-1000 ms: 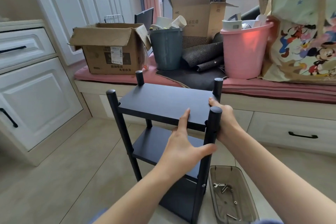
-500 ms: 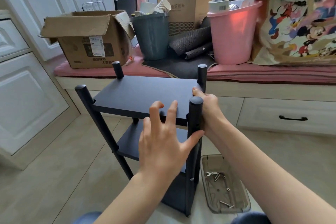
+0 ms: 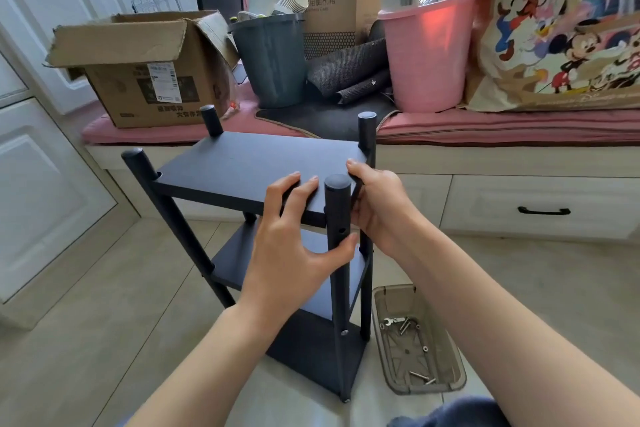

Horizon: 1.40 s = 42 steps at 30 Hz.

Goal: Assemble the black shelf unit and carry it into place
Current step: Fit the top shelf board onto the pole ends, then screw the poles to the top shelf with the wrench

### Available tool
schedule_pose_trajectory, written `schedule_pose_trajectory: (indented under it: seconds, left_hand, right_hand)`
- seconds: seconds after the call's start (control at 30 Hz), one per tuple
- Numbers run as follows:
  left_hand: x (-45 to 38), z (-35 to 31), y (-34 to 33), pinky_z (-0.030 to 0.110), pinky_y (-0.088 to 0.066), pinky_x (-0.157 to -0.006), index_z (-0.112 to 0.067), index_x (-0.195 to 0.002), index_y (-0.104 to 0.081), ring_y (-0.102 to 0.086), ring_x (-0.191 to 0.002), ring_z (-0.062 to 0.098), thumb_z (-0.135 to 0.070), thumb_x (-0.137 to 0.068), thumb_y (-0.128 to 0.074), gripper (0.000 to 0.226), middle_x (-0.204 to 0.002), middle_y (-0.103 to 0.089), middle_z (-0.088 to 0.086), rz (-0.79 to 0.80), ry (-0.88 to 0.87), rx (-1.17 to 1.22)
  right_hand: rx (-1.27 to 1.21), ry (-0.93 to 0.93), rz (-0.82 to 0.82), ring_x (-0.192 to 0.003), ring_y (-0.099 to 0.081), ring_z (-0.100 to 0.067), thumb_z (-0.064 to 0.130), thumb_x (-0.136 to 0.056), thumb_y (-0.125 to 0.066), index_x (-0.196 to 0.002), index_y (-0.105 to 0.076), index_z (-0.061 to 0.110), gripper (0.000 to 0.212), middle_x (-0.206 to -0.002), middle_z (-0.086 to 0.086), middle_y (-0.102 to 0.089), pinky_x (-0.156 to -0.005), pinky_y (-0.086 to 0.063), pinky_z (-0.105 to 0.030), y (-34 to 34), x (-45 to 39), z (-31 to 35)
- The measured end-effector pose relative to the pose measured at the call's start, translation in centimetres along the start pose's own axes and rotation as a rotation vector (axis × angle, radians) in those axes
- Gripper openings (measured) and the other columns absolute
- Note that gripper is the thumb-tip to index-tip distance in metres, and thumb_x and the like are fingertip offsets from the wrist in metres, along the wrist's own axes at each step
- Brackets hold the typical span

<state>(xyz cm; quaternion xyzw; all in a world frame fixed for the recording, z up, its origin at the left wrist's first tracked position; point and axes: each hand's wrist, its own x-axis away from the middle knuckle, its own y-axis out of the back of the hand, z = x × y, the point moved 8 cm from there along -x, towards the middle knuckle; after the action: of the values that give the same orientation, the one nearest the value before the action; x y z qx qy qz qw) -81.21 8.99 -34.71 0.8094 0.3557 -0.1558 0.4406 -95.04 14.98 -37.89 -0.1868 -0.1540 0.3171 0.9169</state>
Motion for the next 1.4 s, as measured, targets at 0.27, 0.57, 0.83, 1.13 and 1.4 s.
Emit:
schedule_pose_trajectory:
  seconds: [0.27,0.57,0.83,1.13,1.4]
  left_hand:
    - [0.0,0.3,0.3,0.023,-0.036,-0.114,-0.014,-0.139,-0.057,-0.041,-0.137,0.003,-0.034,-0.075,-0.087,0.073,-0.148,-0.045,-0.003,-0.025,-0.023,0.026]
    - [-1.0,0.6,0.5,0.027,-0.039,-0.113,-0.009,-0.134,-0.060,-0.043,-0.132,0.002,-0.039,-0.074,-0.081,0.070,-0.145,-0.048,0.000,-0.043,-0.034,0.005]
    - [-1.8,0.5,-0.2,0.034,-0.042,-0.110,-0.006,-0.130,-0.063,-0.047,-0.131,0.013,-0.035,-0.077,-0.081,0.063,-0.143,-0.049,0.002,-0.024,-0.007,-0.017]
    - [-3.5,0.2,-1.4,0.035,-0.048,-0.104,-0.004,-0.123,-0.066,-0.052,-0.124,0.016,-0.041,-0.079,-0.078,0.058,-0.135,-0.054,0.004,-0.052,-0.049,-0.032]
    - [-3.5,-0.2,-1.3,0.026,-0.047,-0.103,-0.018,-0.119,-0.065,-0.053,-0.120,0.008,-0.045,-0.080,-0.070,0.048,-0.130,-0.055,-0.003,-0.075,-0.081,-0.042]
  right_hand:
    - [-0.007,-0.020,0.081,-0.077,-0.073,-0.028,0.022,-0.100,-0.053,-0.097,-0.060,0.003,0.020,-0.089,-0.015,-0.072,-0.069,-0.060,-0.037,0.1,0.7,0.3]
    - [0.049,-0.203,0.021,-0.088,-0.074,-0.033,0.018,-0.105,-0.042,-0.114,-0.058,-0.004,0.028,-0.096,-0.023,-0.074,-0.067,-0.062,-0.033,8.3,0.7,-3.1]
    - [0.307,-0.376,-0.223,-0.098,-0.067,-0.042,0.001,-0.099,-0.051,-0.117,-0.054,-0.010,0.021,-0.103,-0.029,-0.067,-0.086,-0.055,-0.043,21.7,-0.1,-12.7]
    - [0.897,-0.558,-0.160,-0.055,-0.053,-0.022,-0.005,-0.096,-0.043,-0.090,-0.058,0.001,0.017,-0.070,-0.014,-0.058,-0.048,-0.044,-0.028,29.1,-2.7,-25.6]
    - [1.590,-0.624,0.243,-0.121,-0.058,-0.028,0.021,-0.093,-0.052,-0.125,-0.053,0.009,0.034,-0.130,-0.015,-0.057,-0.091,-0.045,-0.027,31.2,-4.1,-33.5]
